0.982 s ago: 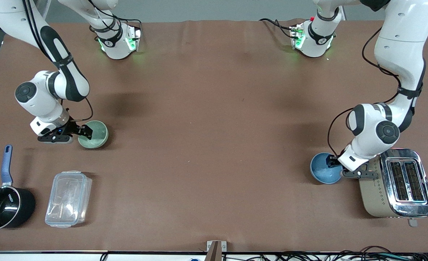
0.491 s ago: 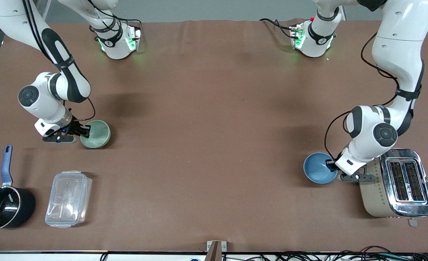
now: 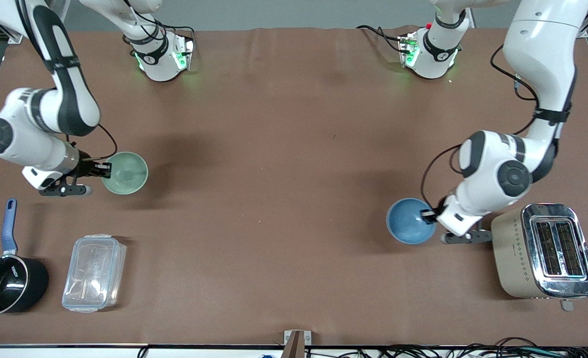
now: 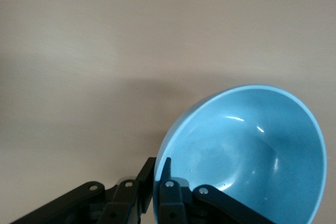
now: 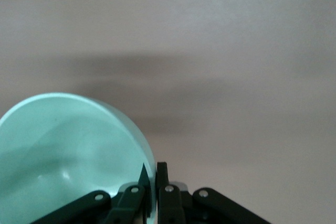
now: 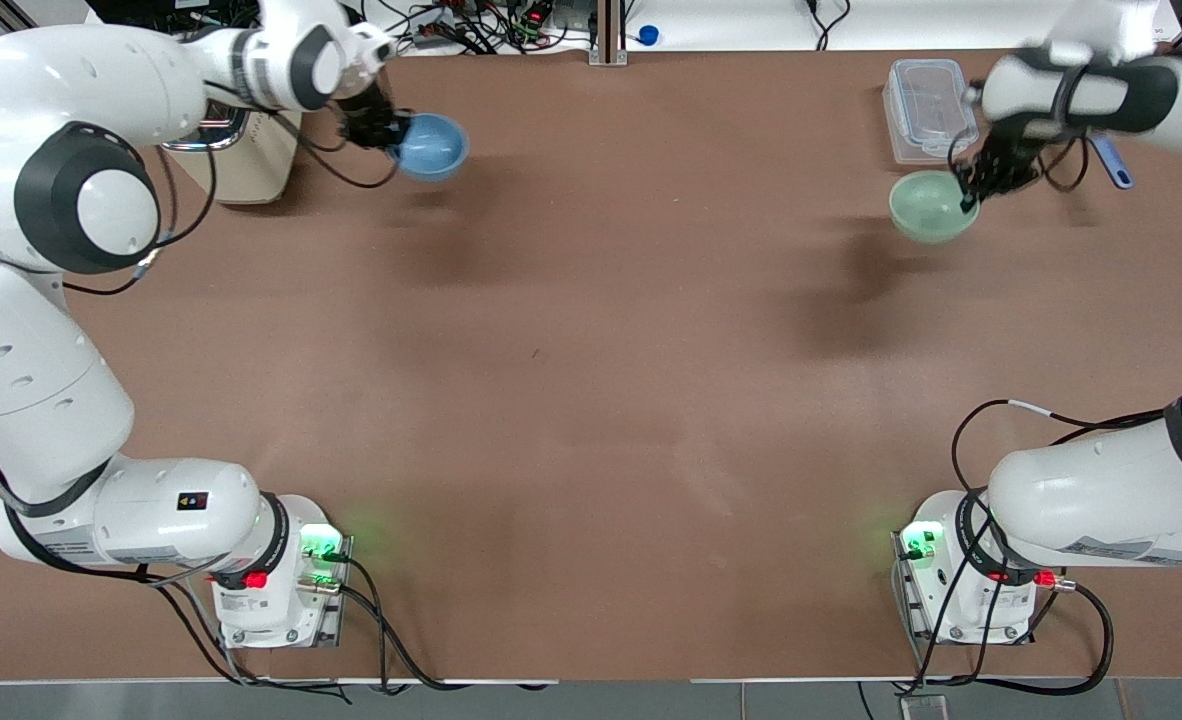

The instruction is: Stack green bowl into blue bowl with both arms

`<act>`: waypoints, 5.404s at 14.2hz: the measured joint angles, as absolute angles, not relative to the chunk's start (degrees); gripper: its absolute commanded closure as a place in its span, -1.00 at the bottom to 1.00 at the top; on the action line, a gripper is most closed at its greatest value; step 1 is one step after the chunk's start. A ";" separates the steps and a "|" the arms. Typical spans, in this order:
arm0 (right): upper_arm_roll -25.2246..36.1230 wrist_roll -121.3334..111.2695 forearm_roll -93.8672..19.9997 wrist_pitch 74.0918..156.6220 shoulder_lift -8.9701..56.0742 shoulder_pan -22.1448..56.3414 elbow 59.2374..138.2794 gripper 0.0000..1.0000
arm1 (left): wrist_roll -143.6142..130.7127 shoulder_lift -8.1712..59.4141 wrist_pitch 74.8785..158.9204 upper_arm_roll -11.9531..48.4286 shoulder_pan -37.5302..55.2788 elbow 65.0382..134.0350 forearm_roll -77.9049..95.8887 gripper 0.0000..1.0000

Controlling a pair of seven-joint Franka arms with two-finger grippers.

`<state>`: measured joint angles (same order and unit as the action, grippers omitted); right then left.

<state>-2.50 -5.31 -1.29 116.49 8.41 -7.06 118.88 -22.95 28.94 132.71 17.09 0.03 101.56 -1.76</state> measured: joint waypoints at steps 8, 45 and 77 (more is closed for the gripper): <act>-16.37 12.61 -5.76 110.13 9.38 -5.16 112.75 0.99 | -50.70 38.18 133.41 20.46 19.91 93.94 -1.78 1.00; -25.54 57.84 9.91 140.36 35.04 15.25 101.62 0.97 | -6.01 8.80 84.98 16.57 -8.10 75.88 -5.51 -1.00; -3.71 9.69 2.74 88.49 -0.57 -0.38 90.13 -1.00 | -2.44 -3.97 84.08 4.78 0.93 89.02 -0.71 -1.00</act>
<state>-3.71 9.69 2.74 88.49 -0.57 -0.38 90.13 -2.44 -3.97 84.08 4.78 0.93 89.02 -0.71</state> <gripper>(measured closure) 0.000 0.000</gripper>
